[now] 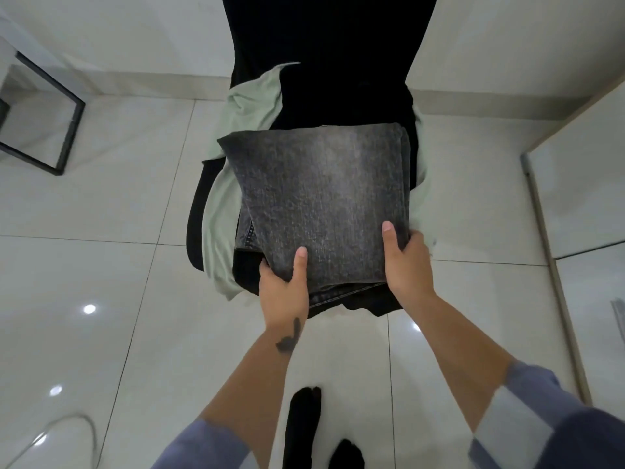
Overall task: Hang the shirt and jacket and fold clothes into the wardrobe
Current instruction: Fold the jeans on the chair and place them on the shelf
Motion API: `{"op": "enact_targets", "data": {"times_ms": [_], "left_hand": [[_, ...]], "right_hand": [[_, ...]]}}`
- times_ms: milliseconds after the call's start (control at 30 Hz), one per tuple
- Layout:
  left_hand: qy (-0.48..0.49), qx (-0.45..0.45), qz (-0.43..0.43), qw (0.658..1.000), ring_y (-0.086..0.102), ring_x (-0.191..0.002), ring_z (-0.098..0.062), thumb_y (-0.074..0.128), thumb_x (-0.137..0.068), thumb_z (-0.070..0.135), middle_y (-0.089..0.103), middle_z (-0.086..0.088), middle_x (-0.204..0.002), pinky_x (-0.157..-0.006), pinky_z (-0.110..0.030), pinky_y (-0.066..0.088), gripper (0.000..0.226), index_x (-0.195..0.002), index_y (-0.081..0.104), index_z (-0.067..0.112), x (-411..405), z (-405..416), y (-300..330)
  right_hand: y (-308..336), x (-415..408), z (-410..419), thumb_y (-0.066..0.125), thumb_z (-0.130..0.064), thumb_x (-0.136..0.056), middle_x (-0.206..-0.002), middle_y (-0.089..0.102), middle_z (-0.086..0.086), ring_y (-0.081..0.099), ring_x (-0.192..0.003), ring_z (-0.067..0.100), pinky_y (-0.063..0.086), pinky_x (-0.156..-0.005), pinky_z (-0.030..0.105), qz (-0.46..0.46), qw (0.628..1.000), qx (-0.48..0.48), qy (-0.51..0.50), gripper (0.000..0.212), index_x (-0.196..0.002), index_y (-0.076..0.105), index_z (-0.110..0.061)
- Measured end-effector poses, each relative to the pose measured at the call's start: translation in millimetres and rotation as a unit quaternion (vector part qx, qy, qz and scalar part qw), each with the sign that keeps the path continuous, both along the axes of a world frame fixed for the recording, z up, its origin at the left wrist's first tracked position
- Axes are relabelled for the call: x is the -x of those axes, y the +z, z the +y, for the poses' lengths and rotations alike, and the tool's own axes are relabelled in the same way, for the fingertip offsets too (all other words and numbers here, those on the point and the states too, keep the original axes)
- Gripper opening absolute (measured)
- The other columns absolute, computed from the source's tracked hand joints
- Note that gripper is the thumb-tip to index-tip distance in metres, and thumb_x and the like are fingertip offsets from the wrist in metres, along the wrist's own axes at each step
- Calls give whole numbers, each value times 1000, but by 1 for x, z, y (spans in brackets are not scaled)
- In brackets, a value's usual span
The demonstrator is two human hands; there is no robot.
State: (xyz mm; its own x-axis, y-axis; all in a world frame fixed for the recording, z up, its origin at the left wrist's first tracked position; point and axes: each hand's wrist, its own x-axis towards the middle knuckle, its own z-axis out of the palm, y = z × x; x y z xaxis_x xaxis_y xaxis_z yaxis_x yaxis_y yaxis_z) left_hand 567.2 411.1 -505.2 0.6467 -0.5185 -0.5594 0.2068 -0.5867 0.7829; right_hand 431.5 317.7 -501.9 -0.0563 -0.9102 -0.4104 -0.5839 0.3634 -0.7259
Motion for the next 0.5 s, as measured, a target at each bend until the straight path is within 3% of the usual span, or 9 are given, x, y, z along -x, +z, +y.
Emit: {"op": "enact_targets", "data": {"times_ms": [67, 200, 300, 367, 433, 500], "left_hand": [[22, -19, 29, 999, 53, -119, -25, 63, -70, 68, 52, -2, -130, -101, -39, 44, 92, -138, 39, 11, -9, -7, 4], [39, -73, -4, 997, 57, -107, -25, 67, -50, 81, 57, -1, -117, -92, -34, 46, 105, -126, 50, 10, -27, -25, 22], [34, -75, 98, 992, 60, -101, -29, 69, -33, 85, 60, -5, -111, -94, -42, 49, 120, -122, 52, 6, -33, -33, 48], [23, -64, 102, 993, 60, -101, -31, 73, -42, 79, 60, -6, -110, -95, -44, 49, 112, -122, 52, 4, -36, -38, 66], [17, -51, 55, 997, 60, -102, -30, 74, -59, 68, 60, -6, -110, -96, -42, 49, 90, -120, 54, 5, -37, -43, 83], [9, -22, 9, 1000, 61, -102, -27, 74, -63, 64, 64, -4, -113, -95, -40, 49, 82, -120, 57, 9, -35, -47, 103]], "right_hand": [[1, -1, -4, 38, -67, -88, -111, 52, 0, 52, -104, 21, 46, -92, 38, -14, 999, -39, -13, 69, -129, 43, -11], [14, -6, -20, 48, -73, -80, -99, 57, -2, 55, -94, 21, 47, -87, 35, -64, 993, -88, -51, 60, -105, 53, -18], [30, -12, -23, 56, -65, -81, -97, 60, 2, 59, -93, 23, 49, -83, 34, -77, 992, -61, -76, 56, -103, 58, -14], [46, -16, -22, 57, -58, -85, -95, 61, 3, 60, -93, 23, 49, -79, 33, -71, 994, -16, -85, 55, -107, 62, -8], [65, -19, -22, 56, -54, -87, -95, 62, 4, 60, -93, 24, 48, -76, 32, -68, 993, 17, -97, 53, -108, 62, -6], [88, -18, -22, 55, -56, -87, -100, 64, 7, 61, -95, 25, 50, -80, 35, -62, 991, 40, -114, 55, -110, 61, -6]]}}
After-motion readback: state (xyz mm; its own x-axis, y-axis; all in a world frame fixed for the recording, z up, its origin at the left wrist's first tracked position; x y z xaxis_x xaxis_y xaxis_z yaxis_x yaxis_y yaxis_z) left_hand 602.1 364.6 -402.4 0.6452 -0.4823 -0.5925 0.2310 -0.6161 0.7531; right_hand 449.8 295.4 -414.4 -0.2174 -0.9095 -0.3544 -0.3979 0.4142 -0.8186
